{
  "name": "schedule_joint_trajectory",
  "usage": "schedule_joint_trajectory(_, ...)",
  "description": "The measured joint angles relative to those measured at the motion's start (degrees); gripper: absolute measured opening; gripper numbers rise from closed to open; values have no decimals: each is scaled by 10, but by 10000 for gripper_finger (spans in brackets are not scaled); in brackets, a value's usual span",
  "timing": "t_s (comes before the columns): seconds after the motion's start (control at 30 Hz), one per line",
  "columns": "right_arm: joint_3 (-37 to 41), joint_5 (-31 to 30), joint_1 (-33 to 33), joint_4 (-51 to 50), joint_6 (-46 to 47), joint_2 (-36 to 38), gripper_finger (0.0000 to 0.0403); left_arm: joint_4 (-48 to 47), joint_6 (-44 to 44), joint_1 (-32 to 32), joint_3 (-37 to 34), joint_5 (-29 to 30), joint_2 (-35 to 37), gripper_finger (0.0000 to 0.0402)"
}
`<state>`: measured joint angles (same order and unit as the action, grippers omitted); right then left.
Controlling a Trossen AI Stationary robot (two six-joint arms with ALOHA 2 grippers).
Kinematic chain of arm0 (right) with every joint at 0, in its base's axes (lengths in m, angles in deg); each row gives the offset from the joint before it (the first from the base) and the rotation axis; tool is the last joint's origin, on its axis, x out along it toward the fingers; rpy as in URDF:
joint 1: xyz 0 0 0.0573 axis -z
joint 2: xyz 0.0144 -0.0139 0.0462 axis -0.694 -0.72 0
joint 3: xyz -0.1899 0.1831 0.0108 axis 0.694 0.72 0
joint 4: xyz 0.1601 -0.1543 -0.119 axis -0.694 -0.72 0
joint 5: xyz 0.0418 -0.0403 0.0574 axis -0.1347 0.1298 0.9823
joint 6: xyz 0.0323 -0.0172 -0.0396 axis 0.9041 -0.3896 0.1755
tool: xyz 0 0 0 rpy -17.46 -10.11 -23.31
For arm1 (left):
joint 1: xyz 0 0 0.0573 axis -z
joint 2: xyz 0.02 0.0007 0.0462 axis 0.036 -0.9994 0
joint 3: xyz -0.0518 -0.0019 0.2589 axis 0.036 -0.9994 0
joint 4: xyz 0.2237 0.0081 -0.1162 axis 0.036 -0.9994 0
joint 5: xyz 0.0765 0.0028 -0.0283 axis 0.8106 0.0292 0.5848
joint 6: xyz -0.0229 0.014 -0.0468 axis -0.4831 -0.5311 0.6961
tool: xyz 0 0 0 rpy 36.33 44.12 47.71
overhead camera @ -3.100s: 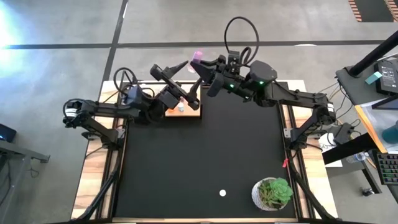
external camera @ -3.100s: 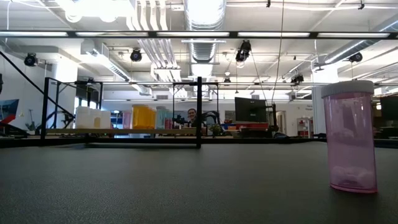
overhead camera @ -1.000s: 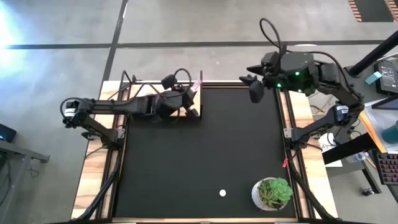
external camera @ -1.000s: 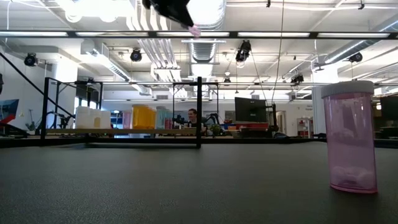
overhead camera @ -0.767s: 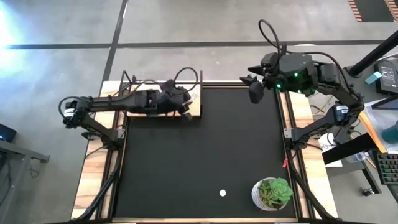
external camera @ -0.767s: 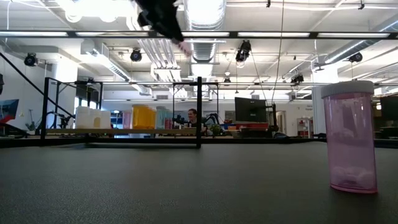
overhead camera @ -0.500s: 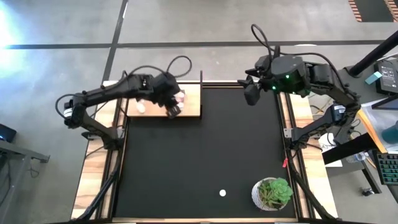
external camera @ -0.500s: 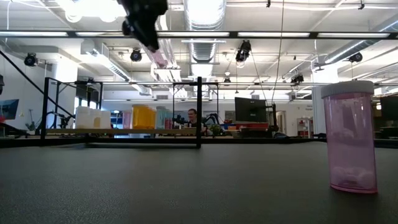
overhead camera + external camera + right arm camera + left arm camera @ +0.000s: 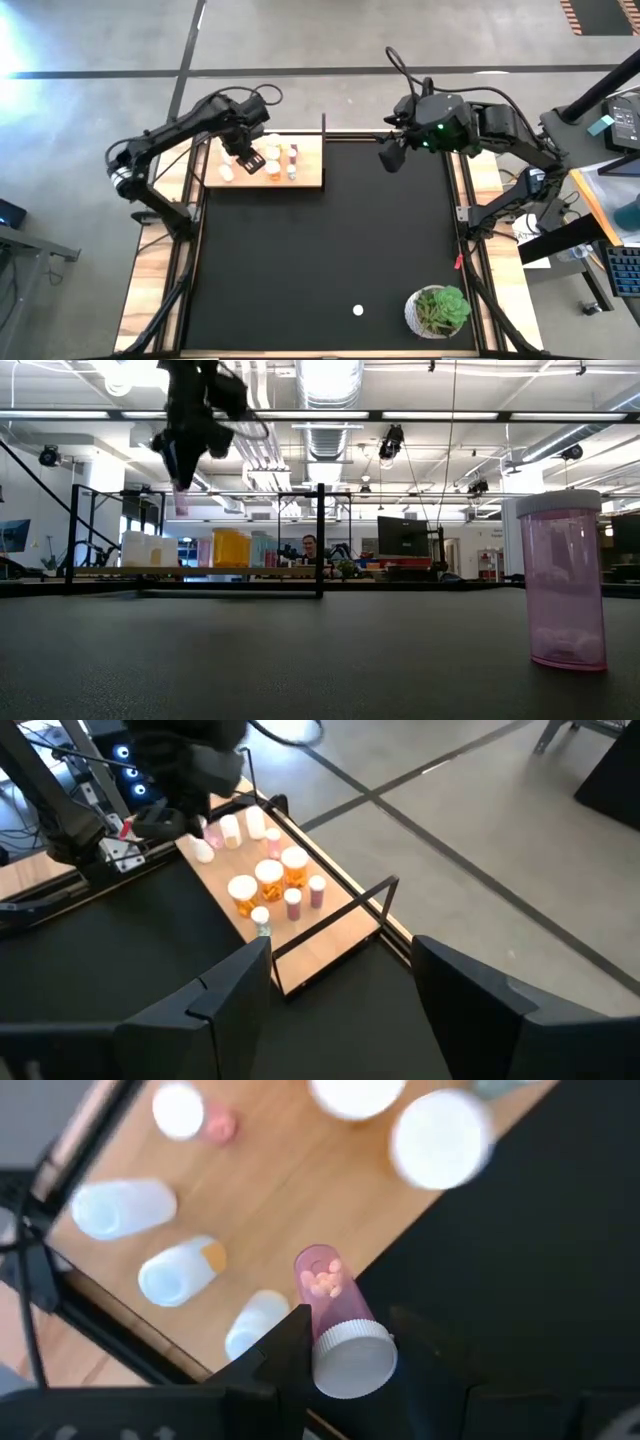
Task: Pick and place medicine bottles onto shelf by color
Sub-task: Put the top pink pill bottle on the shelf aligned with the other pink pill bottle
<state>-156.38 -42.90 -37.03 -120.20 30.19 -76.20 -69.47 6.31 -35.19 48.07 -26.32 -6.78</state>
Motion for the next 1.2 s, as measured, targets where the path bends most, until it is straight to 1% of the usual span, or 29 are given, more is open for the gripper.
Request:
schedule_joint_trajectory(0.1,0,0,0,0,-2,-3,230,1,-10,-24,-10,0,-34,108)
schedule_joint_trajectory(0.2,0,-1,0,0,-28,-3,231,17,-37,-40,-16,0,-67,108)
schedule_joint_trajectory(0.4,0,-1,0,-3,-47,2,228,51,-59,-47,-16,0,-114,108)
schedule_joint_trajectory(0.5,0,-1,0,-29,-49,2,229,69,-62,-48,-16,0,-126,108)
schedule_joint_trajectory(0.7,0,-1,0,-64,-56,3,229,81,-57,-56,-16,-1,-137,108)
schedule_joint_trajectory(0.9,0,-1,0,-63,-83,2,227,82,-39,-70,-16,-17,-137,108)
schedule_joint_trajectory(1.2,0,0,0,-59,-72,-14,226,84,-27,-82,-16,-35,-137,109)
